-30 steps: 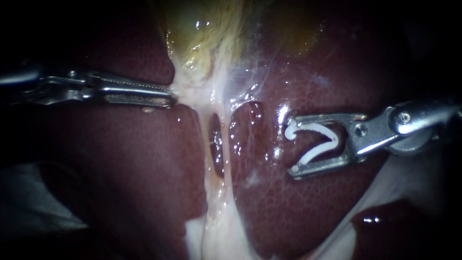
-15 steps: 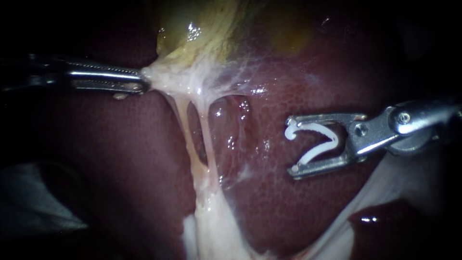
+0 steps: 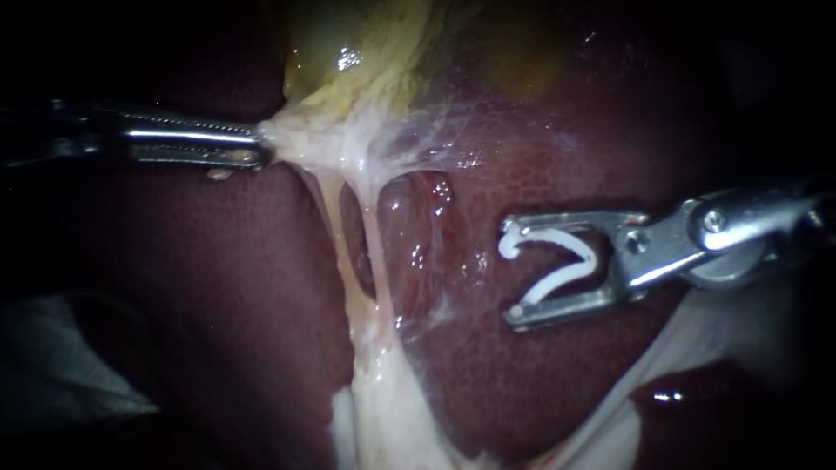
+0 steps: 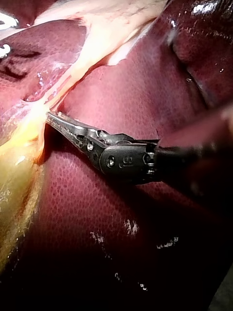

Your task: Clipping first clip left tube

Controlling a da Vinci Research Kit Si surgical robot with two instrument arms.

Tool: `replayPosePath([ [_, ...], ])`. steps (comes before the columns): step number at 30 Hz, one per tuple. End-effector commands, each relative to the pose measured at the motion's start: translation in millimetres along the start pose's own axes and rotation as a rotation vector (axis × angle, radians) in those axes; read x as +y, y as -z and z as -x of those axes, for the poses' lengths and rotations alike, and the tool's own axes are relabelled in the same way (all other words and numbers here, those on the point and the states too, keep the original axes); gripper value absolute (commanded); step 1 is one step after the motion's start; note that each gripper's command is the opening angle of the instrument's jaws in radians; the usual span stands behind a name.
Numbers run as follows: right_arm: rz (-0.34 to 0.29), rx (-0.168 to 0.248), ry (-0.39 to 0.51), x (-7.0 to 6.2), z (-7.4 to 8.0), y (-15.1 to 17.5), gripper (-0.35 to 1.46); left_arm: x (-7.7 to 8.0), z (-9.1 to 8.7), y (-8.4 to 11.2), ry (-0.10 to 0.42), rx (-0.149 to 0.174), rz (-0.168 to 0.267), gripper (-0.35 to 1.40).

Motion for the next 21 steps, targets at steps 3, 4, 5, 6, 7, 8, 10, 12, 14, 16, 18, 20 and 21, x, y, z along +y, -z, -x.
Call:
replayPosePath([
  [3, -0.004, 0.005, -0.052, -0.2, -0.4, -1.3, 0.5, 0.0, 0.0, -0.1, 0.001, -0.001, 0.0, -0.35],
  [4, -0.009, 0.008, -0.064, -0.2, -0.6, -1.7, 0.5, 0.0, 0.0, -0.2, 0.001, -0.001, 0.0, -0.35],
  [5, -0.01, 0.009, -0.076, -0.2, -0.8, -2.1, 0.5, 0.0, 0.0, -0.2, 0.001, -0.001, 0.0, -0.35],
  [6, -0.015, 0.011, -0.081, -0.2, -0.9, -2.5, 0.5, 0.0, -0.1, -0.3, 0.001, -0.001, 0.0, -0.35],
  [7, -0.017, 0.013, -0.093, -0.2, -1.0, -2.9, 0.5, 0.0, -0.1, -0.3, 0.001, -0.001, 0.0, -0.35],
  [8, -0.018, 0.014, -0.098, -0.2, -1.0, -3.3, 0.5, 0.0, -0.1, -0.3, 0.001, -0.001, 0.0, -0.35],
  [10, -0.024, 0.016, -0.114, -0.2, -1.0, -4.2, 0.5, 0.0, -0.1, -0.4, 0.001, -0.001, -0.001, -0.35],
  [12, -0.027, 0.018, -0.129, -0.1, -0.9, -5.1, 0.5, 0.0, -0.1, -0.4, 0.002, -0.001, -0.001, -0.35],
  [14, -0.033, 0.014, -0.136, -0.1, -0.6, -6.3, 0.5, 0.0, -0.1, -0.4, 0.002, -0.001, -0.001, -0.35],
  [16, -0.038, 0.007, -0.142, 0.0, -0.3, -7.3, 0.5, 0.0, -0.1, -0.5, 0.002, -0.001, -0.001, -0.35],
  [18, -0.046, 0.003, -0.156, 0.2, 0.2, -8.5, 0.5, 0.0, -0.1, -0.5, 0.002, -0.001, -0.001, -0.35],
  [20, -0.052, 0.0, -0.16, 0.3, 0.8, -9.5, 0.5, 0.0, -0.1, -0.5, 0.002, -0.001, -0.001, -0.35],
  [21, -0.051, 0.0, -0.157, 0.4, 1.2, -10.1, 0.5, 0.0, -0.1, -0.5, 0.002, -0.001, -0.001, -0.35],
])
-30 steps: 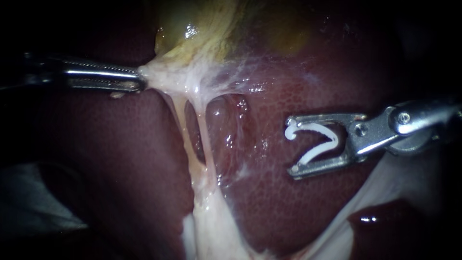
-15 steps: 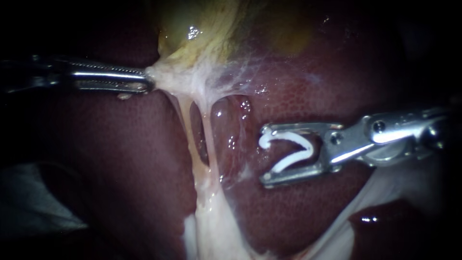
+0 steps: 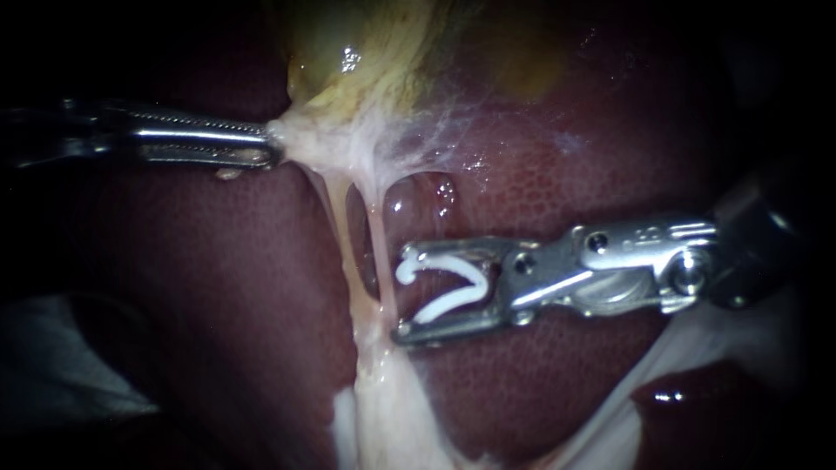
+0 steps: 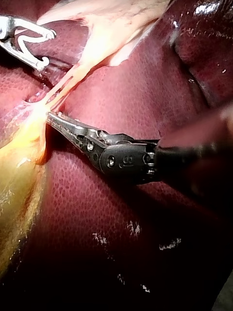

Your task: Clipping first clip left tube

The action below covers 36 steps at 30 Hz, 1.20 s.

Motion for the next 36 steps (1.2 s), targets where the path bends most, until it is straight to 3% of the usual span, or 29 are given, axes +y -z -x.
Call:
replayPosePath([
  [1, -0.001, -0.001, -0.002, 0.2, 0.3, -0.4, 0.5, 0.0, 0.0, 0.0, 0.0, 0.0, 0.0, -0.35],
  [11, -0.035, -0.006, -0.041, 1.8, 3.0, -2.9, 0.5, 0.0, 0.0, 0.0, 0.0, 0.0, -0.001, -0.35],
  [36, -0.088, -0.01, -0.046, 5.2, 6.4, -5.1, 0.49, 0.1, 0.0, 0.0, 0.0, 0.0, 0.002, -0.35],
])
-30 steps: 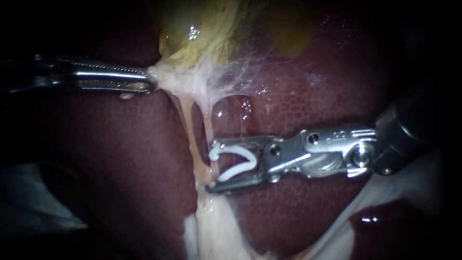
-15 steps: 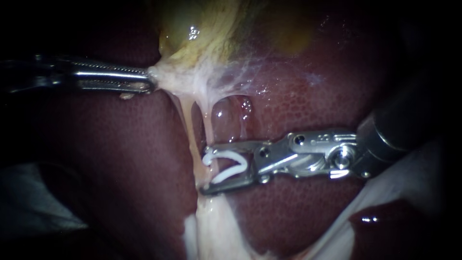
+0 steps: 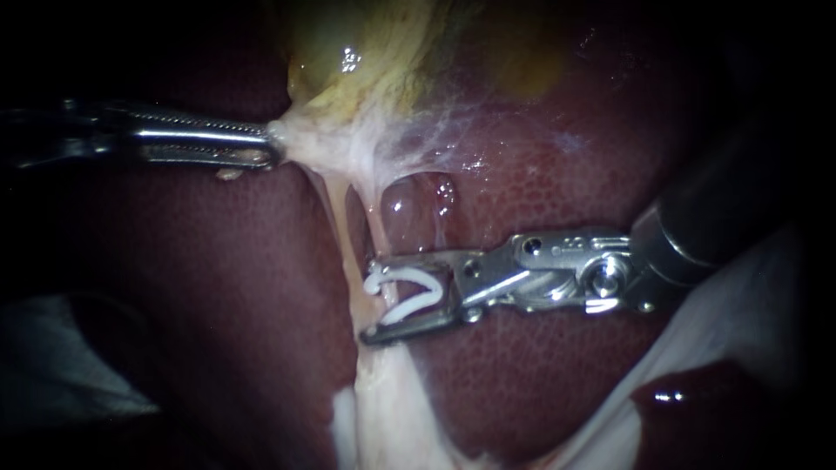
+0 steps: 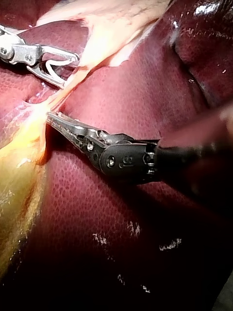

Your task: Clipping first clip left tube

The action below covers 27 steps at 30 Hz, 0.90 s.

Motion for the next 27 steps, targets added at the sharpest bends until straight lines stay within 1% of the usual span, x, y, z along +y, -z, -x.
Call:
replayPosePath([
  [1, -0.007, 0.0, -0.002, 0.1, 0.0, 0.0, 0.49, 0.0, 0.0, 0.0, 0.0, 0.0, 0.0, -0.35],
  [7, -0.052, -0.004, 0.016, 0.6, -0.2, -0.5, 0.48, 0.1, 0.0, 0.0, 0.0, 0.0, 0.0, -0.35],
  [10, -0.062, -0.008, 0.018, 0.7, -0.3, -0.9, 0.48, 0.1, 0.0, 0.0, 0.0, 0.0, 0.0, -0.35],
  [13, -0.073, -0.003, 0.02, 0.9, -0.5, -1.4, 0.48, 0.1, 0.0, 0.0, 0.0, 0.0, 0.0, -0.35],
  [21, -0.093, 0.024, 0.024, 1.4, -0.8, -2.7, 0.48, 0.2, 0.0, 0.0, 0.0, 0.0, -0.001, -0.35],
  [27, -0.142, 0.052, 0.007, 1.5, -0.5, -4.1, 0.48, 0.2, -0.1, -0.1, 0.0, 0.0, -0.001, -0.35],
])
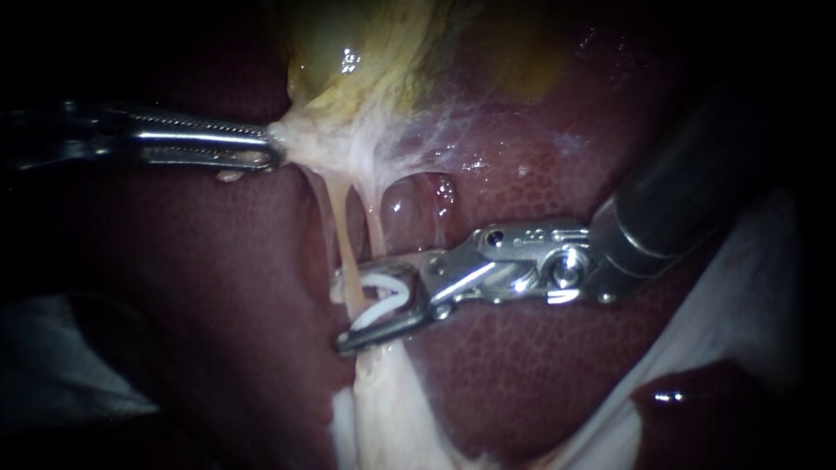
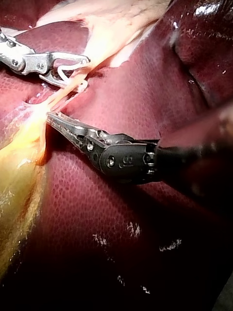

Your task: Clipping first clip left tube

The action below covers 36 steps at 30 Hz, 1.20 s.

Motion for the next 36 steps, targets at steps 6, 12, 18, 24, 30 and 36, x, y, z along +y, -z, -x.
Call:
replayPosePath([
  [6, -0.045, 0.02, -0.011, 0.2, 0.4, -1.1, 0.48, 0.0, 0.0, 0.0, 0.0, 0.0, -0.001, -0.35],
  [12, -0.054, 0.026, -0.01, -0.1, 0.5, -1.8, 0.47, 0.0, 0.0, -0.1, 0.001, 0.0, -0.001, -0.35],
  [18, -0.082, 0.037, -0.012, -1.7, -0.3, -2.4, 0.47, 0.0, 0.0, -0.1, 0.001, 0.0, -0.001, -0.35],
  [24, -0.134, 0.045, -0.008, -3.7, -1.1, -3.2, 0.44, -0.1, 0.0, -0.1, 0.001, 0.0, -0.001, -0.35],
  [30, -0.149, 0.044, 0.0, -4.4, -1.4, -3.5, 0.41, -0.1, 0.0, -0.1, 0.001, 0.0, -0.001, -0.35],
  [36, -0.149, 0.045, -0.018, -4.2, -1.3, -3.3, 0.32, -0.1, 0.0, -0.1, 0.001, 0.0, -0.001, -0.35],
])
